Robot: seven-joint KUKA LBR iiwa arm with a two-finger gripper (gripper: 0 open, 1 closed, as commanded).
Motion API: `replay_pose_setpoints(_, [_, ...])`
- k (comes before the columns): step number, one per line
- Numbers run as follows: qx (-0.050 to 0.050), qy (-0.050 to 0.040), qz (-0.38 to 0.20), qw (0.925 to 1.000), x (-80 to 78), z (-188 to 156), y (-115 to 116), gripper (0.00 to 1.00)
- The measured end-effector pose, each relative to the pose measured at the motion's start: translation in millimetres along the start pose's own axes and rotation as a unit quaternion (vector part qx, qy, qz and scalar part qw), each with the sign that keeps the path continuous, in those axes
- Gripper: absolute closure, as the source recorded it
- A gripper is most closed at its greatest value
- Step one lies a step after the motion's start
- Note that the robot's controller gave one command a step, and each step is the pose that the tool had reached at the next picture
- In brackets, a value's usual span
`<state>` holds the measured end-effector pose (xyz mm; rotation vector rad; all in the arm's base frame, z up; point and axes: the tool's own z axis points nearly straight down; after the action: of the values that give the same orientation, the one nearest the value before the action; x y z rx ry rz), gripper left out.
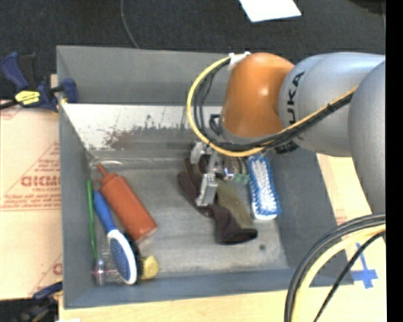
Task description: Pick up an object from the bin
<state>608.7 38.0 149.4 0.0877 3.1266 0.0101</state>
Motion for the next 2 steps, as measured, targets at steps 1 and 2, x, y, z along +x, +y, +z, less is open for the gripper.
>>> replay_pose_setpoints(1, [0.002,0.0062,-0.023,0.9997,41.3,15,-62,0.00])
replay_pose_setpoints(2, [0.000,-0.0044,0.005,1.0000,0.0,52,-61,0.00])
